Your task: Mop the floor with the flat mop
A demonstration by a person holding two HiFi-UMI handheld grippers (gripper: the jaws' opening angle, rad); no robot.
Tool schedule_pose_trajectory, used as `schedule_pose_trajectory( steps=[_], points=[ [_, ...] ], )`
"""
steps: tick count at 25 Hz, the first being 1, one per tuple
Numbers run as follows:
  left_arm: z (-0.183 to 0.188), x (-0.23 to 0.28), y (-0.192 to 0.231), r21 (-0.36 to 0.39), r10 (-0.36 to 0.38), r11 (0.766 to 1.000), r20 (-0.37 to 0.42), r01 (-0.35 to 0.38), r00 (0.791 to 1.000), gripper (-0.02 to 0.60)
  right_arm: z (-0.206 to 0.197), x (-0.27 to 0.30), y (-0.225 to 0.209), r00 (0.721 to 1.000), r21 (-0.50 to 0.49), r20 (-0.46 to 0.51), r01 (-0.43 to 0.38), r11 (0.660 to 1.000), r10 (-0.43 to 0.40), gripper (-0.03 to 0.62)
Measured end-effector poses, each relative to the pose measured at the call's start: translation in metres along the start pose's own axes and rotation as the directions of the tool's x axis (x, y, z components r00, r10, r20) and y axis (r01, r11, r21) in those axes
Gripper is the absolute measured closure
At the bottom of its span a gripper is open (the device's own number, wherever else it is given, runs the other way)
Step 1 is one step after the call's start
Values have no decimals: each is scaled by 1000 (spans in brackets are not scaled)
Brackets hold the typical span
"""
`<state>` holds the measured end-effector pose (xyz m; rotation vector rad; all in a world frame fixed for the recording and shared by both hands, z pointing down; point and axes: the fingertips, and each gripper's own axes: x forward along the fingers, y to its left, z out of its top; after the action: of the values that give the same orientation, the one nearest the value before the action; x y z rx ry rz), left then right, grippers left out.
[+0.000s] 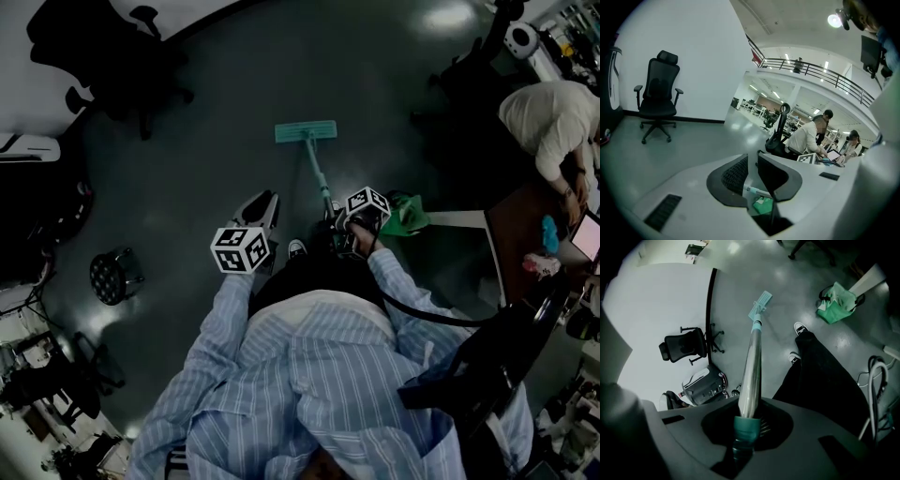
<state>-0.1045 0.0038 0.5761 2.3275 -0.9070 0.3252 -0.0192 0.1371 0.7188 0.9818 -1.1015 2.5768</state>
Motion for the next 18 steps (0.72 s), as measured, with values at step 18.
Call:
schedule_pose_trajectory(
  steps=[18],
  points=[
    [-43,-58,-13,5,-84,996,5,84,996,512,-87,18,-34,999,63,19,-37,997,35,553]
  ],
)
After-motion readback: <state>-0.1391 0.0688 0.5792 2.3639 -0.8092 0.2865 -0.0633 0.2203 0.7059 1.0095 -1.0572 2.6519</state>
